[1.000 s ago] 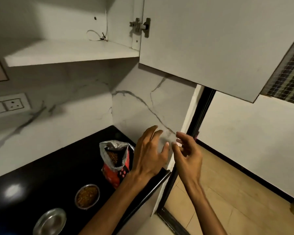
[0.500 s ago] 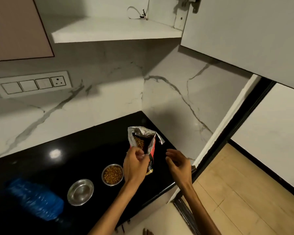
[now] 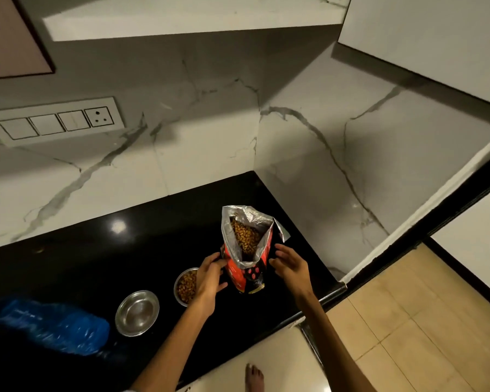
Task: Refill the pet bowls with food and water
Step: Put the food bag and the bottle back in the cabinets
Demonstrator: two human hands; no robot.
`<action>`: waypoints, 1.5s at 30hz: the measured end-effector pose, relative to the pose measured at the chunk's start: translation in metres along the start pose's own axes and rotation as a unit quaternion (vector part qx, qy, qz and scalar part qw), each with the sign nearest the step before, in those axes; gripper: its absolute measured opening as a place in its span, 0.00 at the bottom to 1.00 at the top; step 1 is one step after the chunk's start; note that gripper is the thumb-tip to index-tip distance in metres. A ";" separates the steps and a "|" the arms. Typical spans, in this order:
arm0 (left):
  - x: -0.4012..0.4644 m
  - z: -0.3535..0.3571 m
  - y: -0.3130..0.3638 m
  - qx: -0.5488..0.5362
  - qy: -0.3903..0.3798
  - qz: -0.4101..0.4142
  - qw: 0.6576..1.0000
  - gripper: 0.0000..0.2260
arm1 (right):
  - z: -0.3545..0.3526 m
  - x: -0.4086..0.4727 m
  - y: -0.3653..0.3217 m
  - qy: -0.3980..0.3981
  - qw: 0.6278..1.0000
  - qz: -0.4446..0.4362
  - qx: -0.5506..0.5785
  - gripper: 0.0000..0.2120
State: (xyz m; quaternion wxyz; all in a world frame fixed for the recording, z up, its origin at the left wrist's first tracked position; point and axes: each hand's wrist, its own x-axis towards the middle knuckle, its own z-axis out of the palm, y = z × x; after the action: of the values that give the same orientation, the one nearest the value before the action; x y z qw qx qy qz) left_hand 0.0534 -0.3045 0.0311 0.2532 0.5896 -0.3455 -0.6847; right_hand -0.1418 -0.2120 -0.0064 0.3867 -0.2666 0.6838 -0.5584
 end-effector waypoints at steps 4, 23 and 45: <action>0.012 0.009 0.000 0.012 -0.026 -0.010 1.000 0.21 | -0.016 0.025 0.005 -0.078 0.995 0.046 0.034 0.26; 0.052 0.007 -0.004 -0.020 -0.115 -0.040 0.992 0.35 | -0.014 0.101 0.014 -0.279 0.940 0.187 0.058 0.35; 0.030 0.009 0.007 0.009 -0.108 0.010 0.994 0.37 | -0.015 0.078 -0.012 -0.243 0.959 0.140 0.039 0.30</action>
State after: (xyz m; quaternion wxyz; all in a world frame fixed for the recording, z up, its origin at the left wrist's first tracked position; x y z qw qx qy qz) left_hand 0.0384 -0.3298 0.0185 0.2162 0.5112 -0.3827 -0.7386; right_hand -0.1984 -0.2685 -0.0118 0.6255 -0.2811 0.5774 -0.4431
